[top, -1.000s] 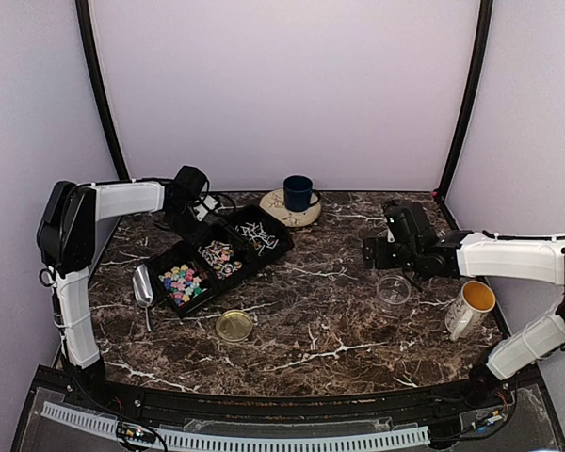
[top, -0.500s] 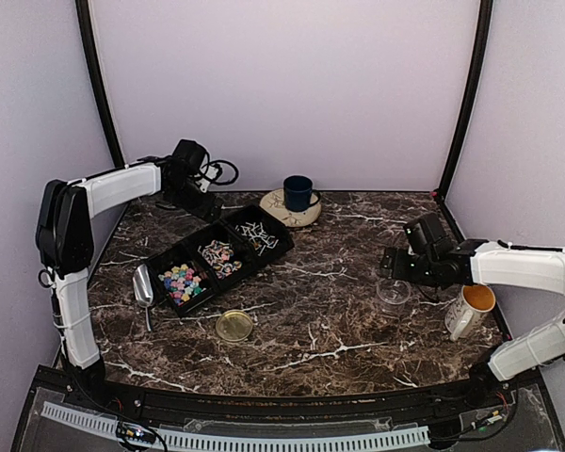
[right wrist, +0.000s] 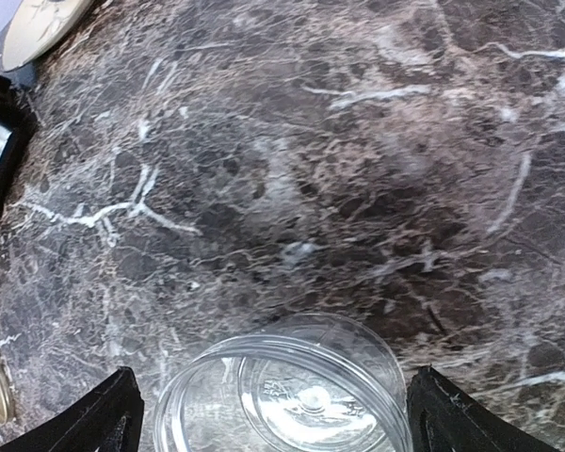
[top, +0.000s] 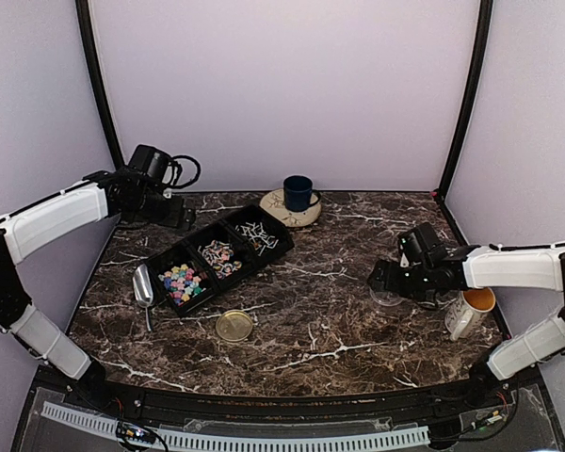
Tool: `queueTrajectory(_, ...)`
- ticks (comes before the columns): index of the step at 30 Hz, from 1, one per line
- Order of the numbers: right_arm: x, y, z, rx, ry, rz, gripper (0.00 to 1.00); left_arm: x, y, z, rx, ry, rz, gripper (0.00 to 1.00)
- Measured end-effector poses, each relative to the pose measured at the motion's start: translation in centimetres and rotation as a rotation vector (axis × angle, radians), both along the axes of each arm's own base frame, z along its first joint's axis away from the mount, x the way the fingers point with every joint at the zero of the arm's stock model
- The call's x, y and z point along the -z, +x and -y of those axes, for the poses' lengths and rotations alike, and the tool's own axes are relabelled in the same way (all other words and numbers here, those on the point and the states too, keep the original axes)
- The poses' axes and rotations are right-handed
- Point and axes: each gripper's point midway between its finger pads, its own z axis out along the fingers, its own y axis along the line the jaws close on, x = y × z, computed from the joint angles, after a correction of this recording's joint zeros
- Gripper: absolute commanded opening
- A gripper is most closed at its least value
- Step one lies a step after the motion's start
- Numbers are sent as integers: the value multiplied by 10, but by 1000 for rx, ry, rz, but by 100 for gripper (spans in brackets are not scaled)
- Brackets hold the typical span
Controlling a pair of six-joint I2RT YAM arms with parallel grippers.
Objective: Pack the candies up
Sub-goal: Move the plate to the center of the board, then move the packing box to the center of the board.
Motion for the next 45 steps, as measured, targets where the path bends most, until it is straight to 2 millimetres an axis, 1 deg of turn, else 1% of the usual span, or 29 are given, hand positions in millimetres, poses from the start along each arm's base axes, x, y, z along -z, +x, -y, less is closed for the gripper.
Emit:
queueTrajectory(4,3,-4,-16,-41,27,-20,98,-8,-16,-15,-67,-19,32,99)
queueTrajectory(7,3,-4,-35,-82,41,-34,98,-8,-25,-23,-107,-26,39,99)
queueTrajectory(11,-1,0,-66,-137,75,-38,98,-7,-33,-28,-132,-42,42,99)
queueTrajectory(16,-2,14,-101,-170,115,-40,98,-2,-38,-30,-146,-56,33,99)
queueTrajectory(19,-3,27,-125,-194,128,-37,98,0,-41,-30,-150,-66,27,99)
queueTrajectory(20,-9,37,-138,-204,137,-21,98,1,-42,-30,-150,-70,24,99)
queueTrajectory(21,-10,35,-140,-210,137,-20,98,2,-42,-30,-151,-73,23,99)
queueTrajectory(23,-22,40,-145,-222,133,8,98,1,-44,-30,-153,-81,24,99)
queueTrajectory(25,-33,44,-145,-228,118,39,98,0,-45,-30,-154,-85,29,99)
queueTrajectory(27,-42,44,-138,-232,86,66,98,-1,-47,-31,-153,-88,34,99)
queueTrajectory(32,-68,37,-108,-243,-40,123,97,-7,-51,-33,-153,-97,53,99)
queueTrajectory(35,-78,31,-90,-246,-109,141,97,-9,-52,-34,-155,-98,61,99)
queueTrajectory(37,-76,26,-80,-253,-156,136,98,-7,-53,-35,-156,-97,60,99)
queueTrajectory(39,-69,22,-72,-265,-203,112,98,-4,-54,-36,-162,-95,54,99)
queueTrajectory(45,-35,15,-64,-310,-300,21,98,4,-58,-47,-257,-97,42,99)
